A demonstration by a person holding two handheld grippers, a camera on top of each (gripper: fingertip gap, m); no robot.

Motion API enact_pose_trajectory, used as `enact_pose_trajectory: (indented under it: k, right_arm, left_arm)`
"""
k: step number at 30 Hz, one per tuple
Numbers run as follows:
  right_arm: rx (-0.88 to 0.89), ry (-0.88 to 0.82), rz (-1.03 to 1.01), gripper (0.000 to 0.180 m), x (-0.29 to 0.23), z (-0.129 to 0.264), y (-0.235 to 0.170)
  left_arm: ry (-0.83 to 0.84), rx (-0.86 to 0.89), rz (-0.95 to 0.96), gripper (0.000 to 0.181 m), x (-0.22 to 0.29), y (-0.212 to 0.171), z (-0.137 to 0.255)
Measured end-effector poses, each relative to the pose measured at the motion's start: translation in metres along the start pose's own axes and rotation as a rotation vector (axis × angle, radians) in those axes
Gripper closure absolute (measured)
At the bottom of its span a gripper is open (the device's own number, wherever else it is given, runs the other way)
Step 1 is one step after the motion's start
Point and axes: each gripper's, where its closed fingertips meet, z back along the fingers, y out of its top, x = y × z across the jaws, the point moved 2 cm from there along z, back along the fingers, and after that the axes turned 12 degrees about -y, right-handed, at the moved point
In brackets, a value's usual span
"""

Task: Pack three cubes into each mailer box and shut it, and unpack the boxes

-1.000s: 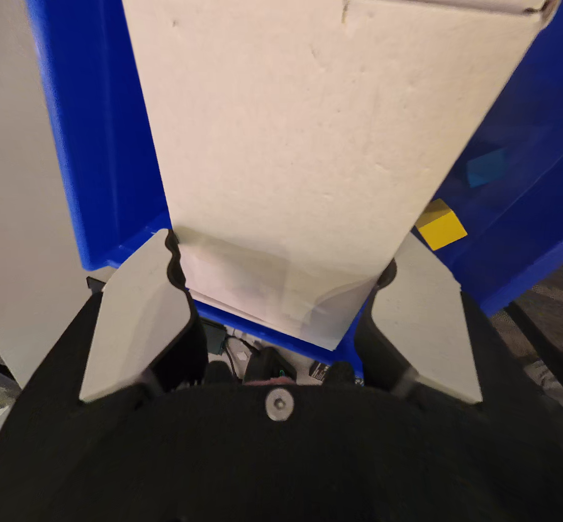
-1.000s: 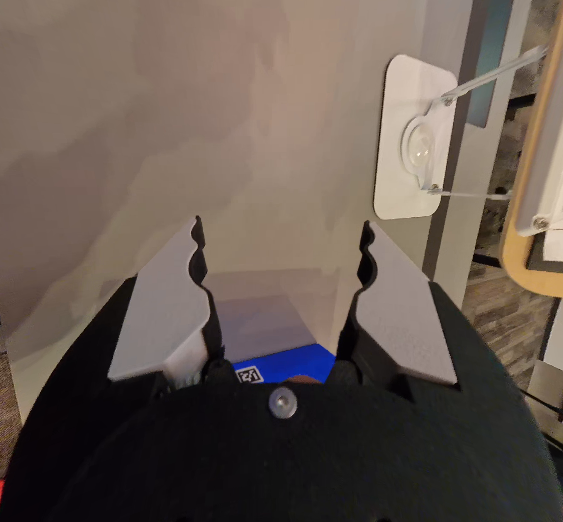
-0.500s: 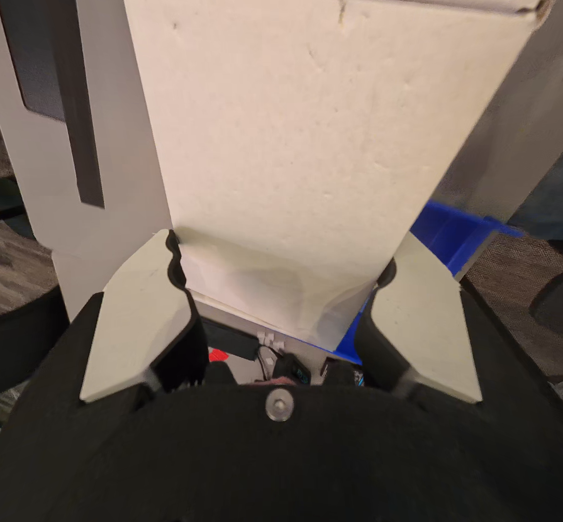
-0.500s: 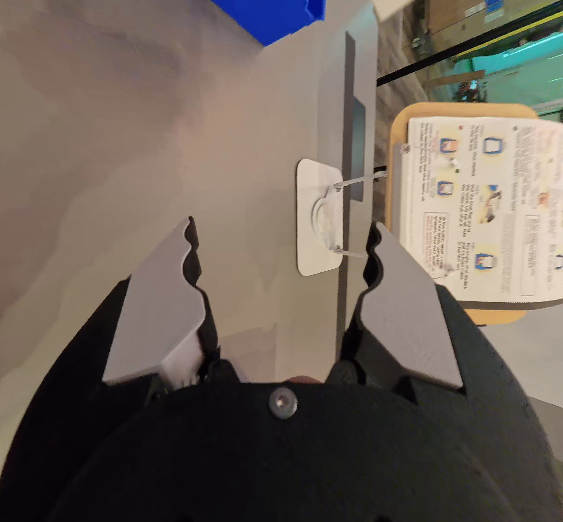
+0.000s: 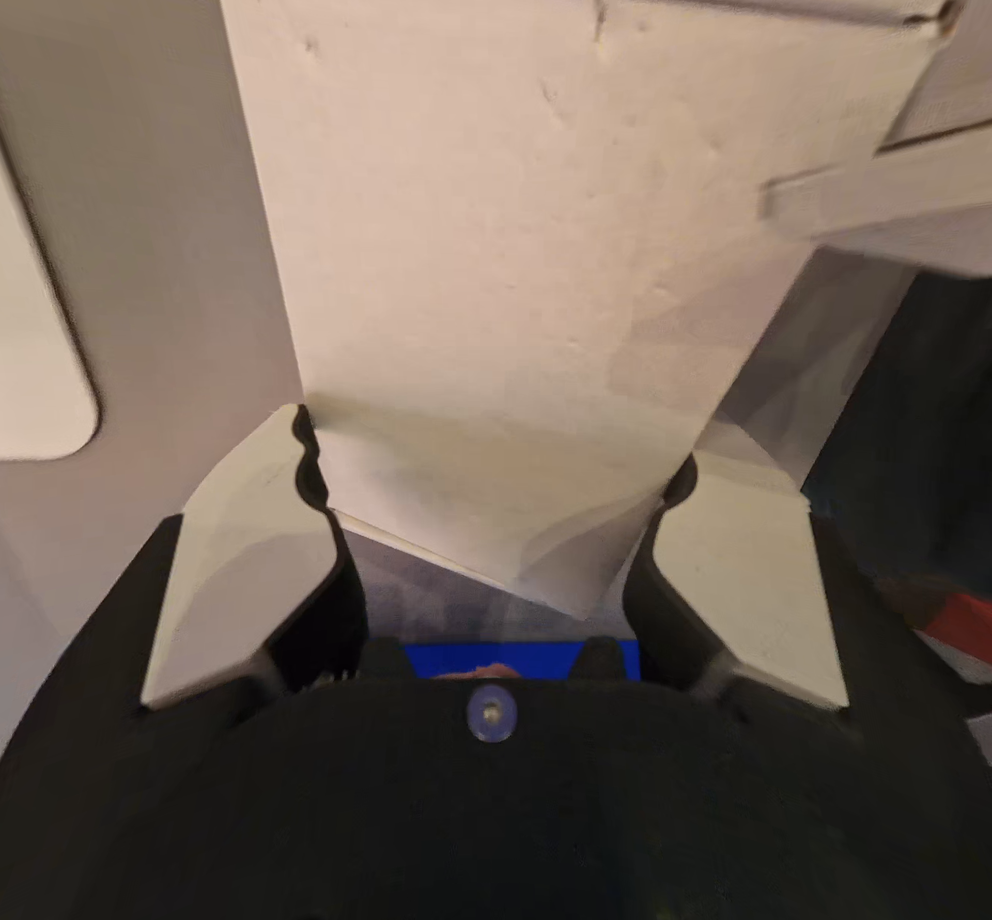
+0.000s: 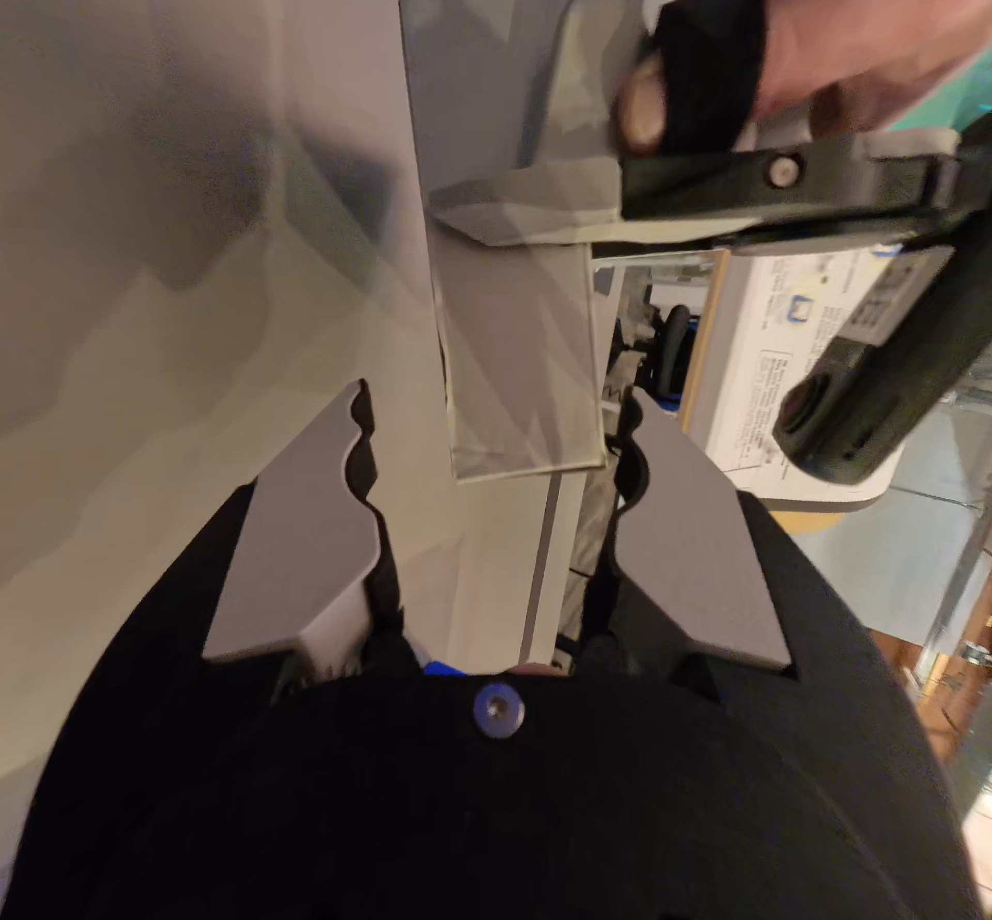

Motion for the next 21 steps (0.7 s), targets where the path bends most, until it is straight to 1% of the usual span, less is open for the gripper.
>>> enact_pose_trajectory:
  k: [3, 4, 5, 9, 12, 14, 16, 18, 21]
  right_arm:
    - [-0.07, 0.016, 0.015, 0.103, -0.018, -0.012, -0.017]
    - [-0.072, 0.027, 0.014, 0.118, -0.022, -0.014, -0.02]
    - [-0.072, 0.051, 0.017, 0.12, -0.027, -0.016, -0.023]
    - [-0.087, 0.079, -0.028, 0.121, -0.029, -0.016, -0.034]
    - [-0.087, 0.075, -0.03, 0.121, -0.03, -0.014, -0.038]
    - [-0.09, 0.068, -0.029, 0.121, -0.031, -0.012, -0.041]
    - [-0.087, 0.064, -0.048, 0.121, -0.032, -0.01, -0.042]
    - [-0.088, 0.066, -0.046, 0.121, -0.033, -0.009, -0.042]
    - [-0.08, 0.066, -0.028, 0.122, -0.036, -0.008, -0.039]
  left_arm:
    - [-0.064, 0.001, 0.055, 0.057, -0.004, 0.013, -0.02]
    - [-0.07, -0.004, 0.06, 0.057, -0.005, 0.015, -0.025]
    - [-0.074, 0.003, 0.067, 0.057, -0.006, 0.018, -0.029]
    - [-0.085, 0.079, 0.081, 0.057, -0.008, 0.027, -0.03]
    - [-0.116, 0.144, 0.098, 0.059, -0.003, 0.025, -0.027]
    - [-0.163, 0.248, 0.126, 0.064, 0.003, 0.022, -0.017]
    - [-0.193, 0.388, 0.168, 0.079, 0.008, 0.016, -0.001]
    - [-0.151, 0.5, 0.217, 0.084, 0.008, 0.003, 0.01]
    - [-0.088, 0.606, 0.288, 0.086, 0.01, -0.02, 0.011]
